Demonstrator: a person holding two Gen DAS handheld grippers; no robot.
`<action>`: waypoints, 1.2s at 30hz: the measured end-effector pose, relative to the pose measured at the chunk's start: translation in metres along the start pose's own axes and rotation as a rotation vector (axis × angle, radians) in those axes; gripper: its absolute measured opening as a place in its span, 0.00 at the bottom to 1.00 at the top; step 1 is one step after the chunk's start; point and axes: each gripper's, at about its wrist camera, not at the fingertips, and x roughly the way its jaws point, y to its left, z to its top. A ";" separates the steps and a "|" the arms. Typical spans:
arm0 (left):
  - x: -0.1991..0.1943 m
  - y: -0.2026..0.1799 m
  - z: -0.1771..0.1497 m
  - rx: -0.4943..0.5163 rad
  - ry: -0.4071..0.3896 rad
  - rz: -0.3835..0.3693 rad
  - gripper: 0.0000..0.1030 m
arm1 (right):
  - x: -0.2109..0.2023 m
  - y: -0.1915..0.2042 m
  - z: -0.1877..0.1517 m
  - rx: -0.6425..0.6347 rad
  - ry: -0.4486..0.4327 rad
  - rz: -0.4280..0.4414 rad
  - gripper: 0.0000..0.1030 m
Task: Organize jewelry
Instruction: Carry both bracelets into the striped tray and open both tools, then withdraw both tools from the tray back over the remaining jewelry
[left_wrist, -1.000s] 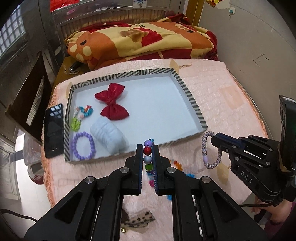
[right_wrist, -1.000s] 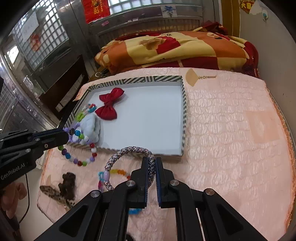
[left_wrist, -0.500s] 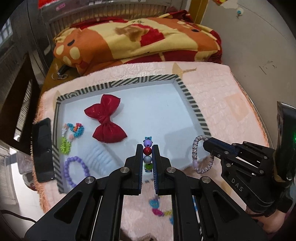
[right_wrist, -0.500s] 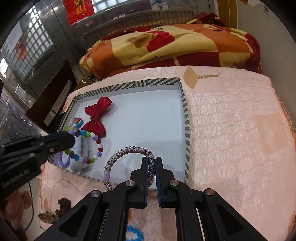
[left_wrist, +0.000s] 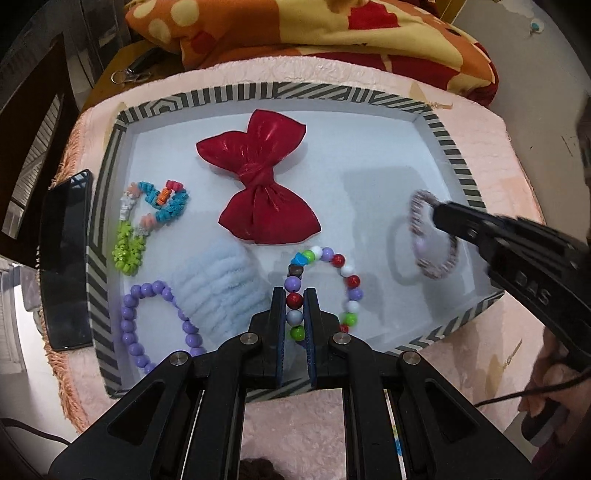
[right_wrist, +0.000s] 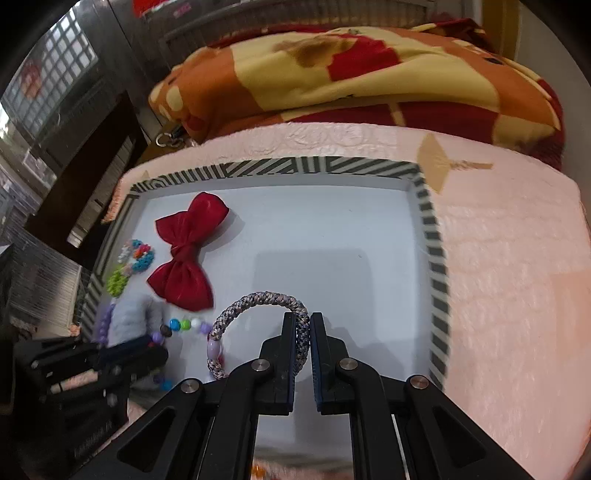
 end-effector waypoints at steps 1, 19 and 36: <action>0.002 0.000 0.001 -0.002 0.003 -0.001 0.08 | 0.005 0.002 0.003 -0.007 0.004 -0.010 0.06; 0.009 -0.001 0.007 0.005 0.007 0.038 0.10 | 0.042 0.001 0.032 0.032 0.017 0.002 0.18; -0.030 -0.013 -0.008 0.030 -0.097 0.081 0.42 | -0.069 -0.020 -0.002 0.153 -0.077 0.183 0.35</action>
